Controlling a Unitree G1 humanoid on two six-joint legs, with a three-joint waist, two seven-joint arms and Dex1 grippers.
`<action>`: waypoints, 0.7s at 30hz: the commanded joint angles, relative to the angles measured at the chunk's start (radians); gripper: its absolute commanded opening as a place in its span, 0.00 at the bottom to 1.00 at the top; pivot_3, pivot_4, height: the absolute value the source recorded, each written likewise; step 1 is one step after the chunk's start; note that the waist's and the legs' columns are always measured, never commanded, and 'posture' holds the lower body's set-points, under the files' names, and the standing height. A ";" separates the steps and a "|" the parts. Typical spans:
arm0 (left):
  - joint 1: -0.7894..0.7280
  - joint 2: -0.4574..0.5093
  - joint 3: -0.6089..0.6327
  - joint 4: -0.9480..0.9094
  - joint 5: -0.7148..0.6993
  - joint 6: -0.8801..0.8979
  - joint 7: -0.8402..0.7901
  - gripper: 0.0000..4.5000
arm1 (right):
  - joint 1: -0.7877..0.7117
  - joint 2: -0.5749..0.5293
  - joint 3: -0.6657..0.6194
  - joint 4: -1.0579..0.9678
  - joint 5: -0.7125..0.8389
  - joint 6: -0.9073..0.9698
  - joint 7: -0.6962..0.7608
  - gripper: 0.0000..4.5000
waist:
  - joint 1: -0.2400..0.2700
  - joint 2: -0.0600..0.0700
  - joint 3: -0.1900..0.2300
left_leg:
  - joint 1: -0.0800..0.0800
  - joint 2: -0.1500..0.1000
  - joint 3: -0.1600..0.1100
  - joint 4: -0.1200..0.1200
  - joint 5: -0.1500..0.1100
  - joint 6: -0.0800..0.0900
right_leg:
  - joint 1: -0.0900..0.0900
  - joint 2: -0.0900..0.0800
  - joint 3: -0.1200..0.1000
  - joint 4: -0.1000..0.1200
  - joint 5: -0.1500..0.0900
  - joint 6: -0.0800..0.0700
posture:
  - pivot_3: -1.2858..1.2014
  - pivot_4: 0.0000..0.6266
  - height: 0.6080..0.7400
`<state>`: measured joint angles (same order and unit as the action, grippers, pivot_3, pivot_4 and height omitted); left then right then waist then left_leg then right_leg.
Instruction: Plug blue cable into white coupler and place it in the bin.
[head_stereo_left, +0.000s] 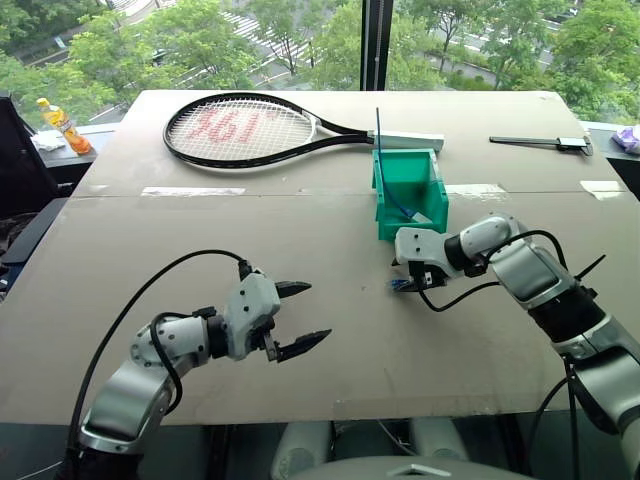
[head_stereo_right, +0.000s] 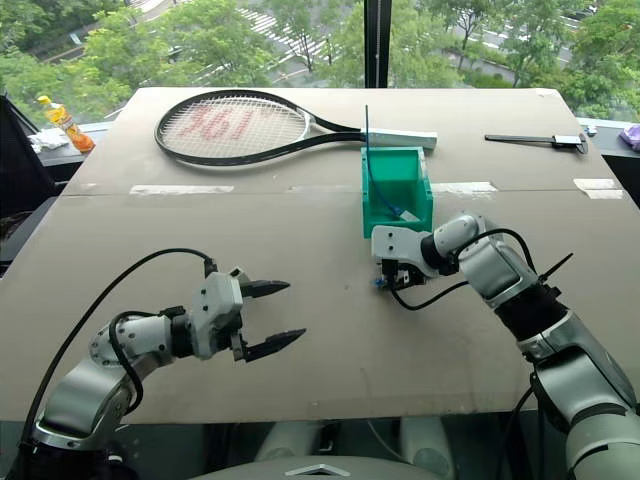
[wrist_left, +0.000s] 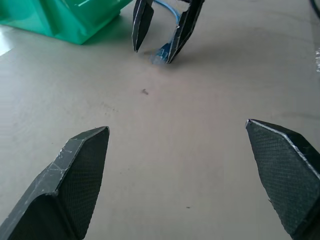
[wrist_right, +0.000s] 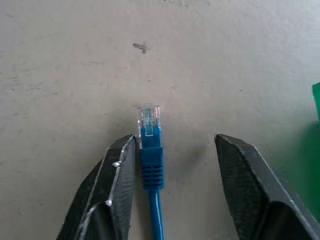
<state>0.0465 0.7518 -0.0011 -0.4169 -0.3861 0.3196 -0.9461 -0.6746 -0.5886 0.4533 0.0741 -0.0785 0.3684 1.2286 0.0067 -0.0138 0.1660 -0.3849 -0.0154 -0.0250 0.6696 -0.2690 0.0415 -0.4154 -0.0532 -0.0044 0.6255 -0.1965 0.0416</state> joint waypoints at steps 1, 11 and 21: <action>-0.078 0.012 -0.015 0.007 -0.023 0.040 -0.030 1.00 | 0.060 -0.006 -0.107 -0.112 0.109 -0.024 -0.006 0.92 | 0.002 0.001 0.001 | 0.000 0.000 0.000 0.000 0.000 0.000 | 0.000 0.000 0.000 0.000 0.000 0.000 | 0.52 0.24 1.00; -0.442 -0.084 -0.221 0.231 0.050 0.085 -0.131 1.00 | 0.621 -0.113 -0.563 -0.613 0.383 0.010 -0.123 0.99 | 0.013 0.001 0.001 | -0.006 -0.003 -0.004 0.001 0.000 0.000 | -0.001 -0.001 -0.003 -0.001 0.002 0.004 | 0.52 0.24 1.00; -0.647 -0.252 -0.407 0.516 0.247 -0.060 -0.143 1.00 | 1.073 -0.002 -0.784 -0.816 0.373 -0.021 -0.363 0.99 | 0.008 0.000 0.001 | 0.000 0.001 0.001 0.001 0.000 0.000 | 0.001 0.003 0.002 0.001 -0.002 0.005 | 0.52 0.24 1.00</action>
<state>-0.5774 0.5103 -0.3952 0.0821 -0.1699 0.3000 -1.0884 0.3712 -0.5977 -0.2851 -0.6900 0.2958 0.3650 0.8962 0.0149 -0.0135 0.1674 -0.3852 -0.0150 -0.0244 0.6710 -0.2690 0.0418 -0.4144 -0.0504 -0.0025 0.6263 -0.1989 0.0463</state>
